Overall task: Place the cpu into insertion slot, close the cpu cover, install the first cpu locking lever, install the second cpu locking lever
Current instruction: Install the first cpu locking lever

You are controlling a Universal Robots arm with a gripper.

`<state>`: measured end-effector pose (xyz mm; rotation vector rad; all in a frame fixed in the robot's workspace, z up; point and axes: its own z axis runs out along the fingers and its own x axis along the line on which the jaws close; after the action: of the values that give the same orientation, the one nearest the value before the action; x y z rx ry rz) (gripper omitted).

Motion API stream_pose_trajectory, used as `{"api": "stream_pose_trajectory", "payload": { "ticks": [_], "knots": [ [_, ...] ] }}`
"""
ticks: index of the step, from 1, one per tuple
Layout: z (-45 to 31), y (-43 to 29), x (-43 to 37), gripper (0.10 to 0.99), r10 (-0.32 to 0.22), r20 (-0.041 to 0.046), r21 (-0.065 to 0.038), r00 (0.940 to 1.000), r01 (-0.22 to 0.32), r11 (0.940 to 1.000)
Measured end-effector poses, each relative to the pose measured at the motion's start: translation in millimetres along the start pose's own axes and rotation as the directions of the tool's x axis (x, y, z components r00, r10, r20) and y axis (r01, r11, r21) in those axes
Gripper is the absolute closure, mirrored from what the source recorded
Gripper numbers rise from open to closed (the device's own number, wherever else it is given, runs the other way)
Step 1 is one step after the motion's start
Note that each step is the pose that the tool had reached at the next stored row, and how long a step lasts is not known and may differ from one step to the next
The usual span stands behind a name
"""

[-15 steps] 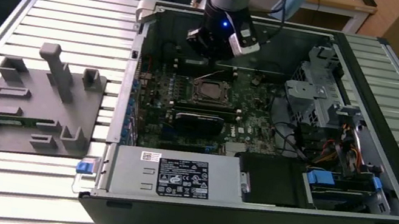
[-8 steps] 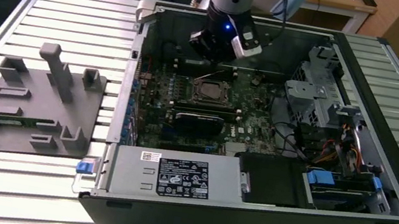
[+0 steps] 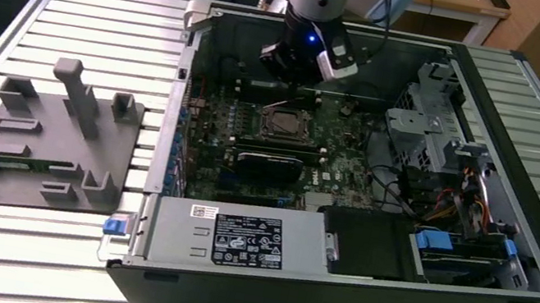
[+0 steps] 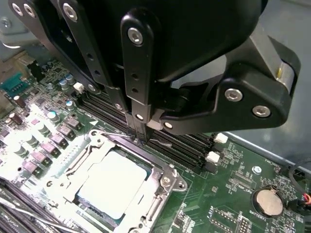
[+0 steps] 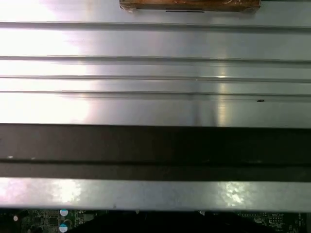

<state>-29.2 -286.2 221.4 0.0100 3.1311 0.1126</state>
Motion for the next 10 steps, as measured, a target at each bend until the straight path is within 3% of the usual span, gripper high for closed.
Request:
{"api": "stream_pose_trajectory", "payload": {
  "ticks": [10],
  "knots": [
    [6.7, 1.1, -8.1, 0.973, -0.003, -0.0002, 0.0, 1.0, 0.003, 1.0]
  ]
}}
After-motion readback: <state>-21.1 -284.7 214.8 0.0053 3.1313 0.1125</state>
